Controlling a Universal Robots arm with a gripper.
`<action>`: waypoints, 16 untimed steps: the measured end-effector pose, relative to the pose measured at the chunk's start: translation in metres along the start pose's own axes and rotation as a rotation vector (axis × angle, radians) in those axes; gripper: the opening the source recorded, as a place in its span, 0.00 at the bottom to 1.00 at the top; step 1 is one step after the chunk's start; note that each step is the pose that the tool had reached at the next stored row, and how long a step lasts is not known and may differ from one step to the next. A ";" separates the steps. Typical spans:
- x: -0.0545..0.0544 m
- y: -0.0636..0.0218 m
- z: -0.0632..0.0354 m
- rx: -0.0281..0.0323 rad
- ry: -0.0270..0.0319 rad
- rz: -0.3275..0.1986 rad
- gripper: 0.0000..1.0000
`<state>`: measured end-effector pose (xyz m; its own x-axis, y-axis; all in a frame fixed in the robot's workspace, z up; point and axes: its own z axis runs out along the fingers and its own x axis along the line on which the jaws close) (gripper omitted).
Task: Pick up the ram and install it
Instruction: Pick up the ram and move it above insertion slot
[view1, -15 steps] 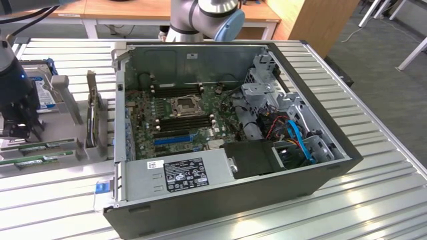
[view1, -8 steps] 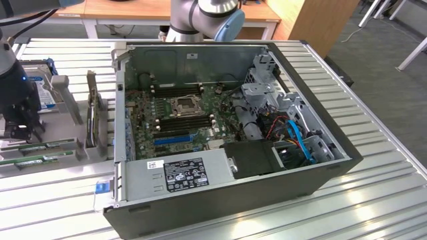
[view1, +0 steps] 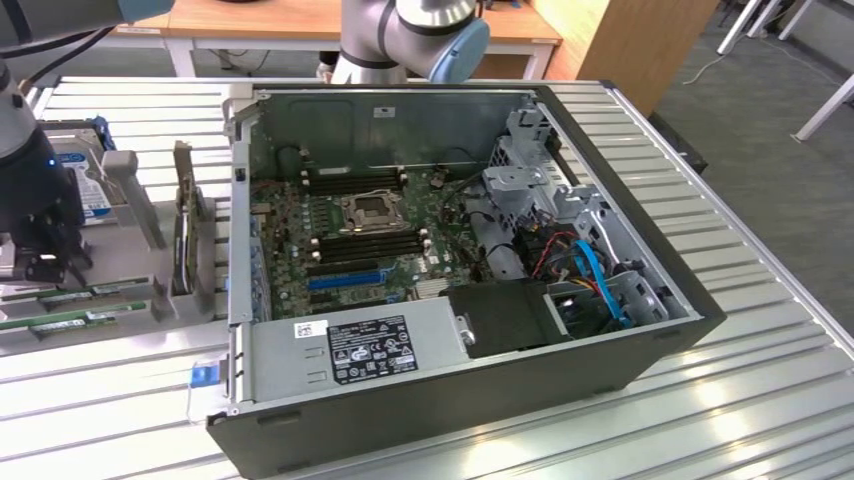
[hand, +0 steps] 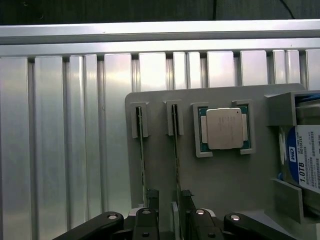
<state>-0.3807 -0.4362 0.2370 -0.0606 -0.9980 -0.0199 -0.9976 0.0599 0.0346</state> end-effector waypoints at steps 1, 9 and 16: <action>0.000 0.0000 0.0006 0.0000 0.0000 0.000 0.31; 0.000 -0.0001 0.0051 -0.0001 0.0001 0.000 0.31; 0.000 -0.0001 0.0053 0.0001 0.0000 0.000 0.31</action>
<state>-0.3808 -0.4364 0.2317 -0.0606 -0.9980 -0.0199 -0.9976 0.0599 0.0345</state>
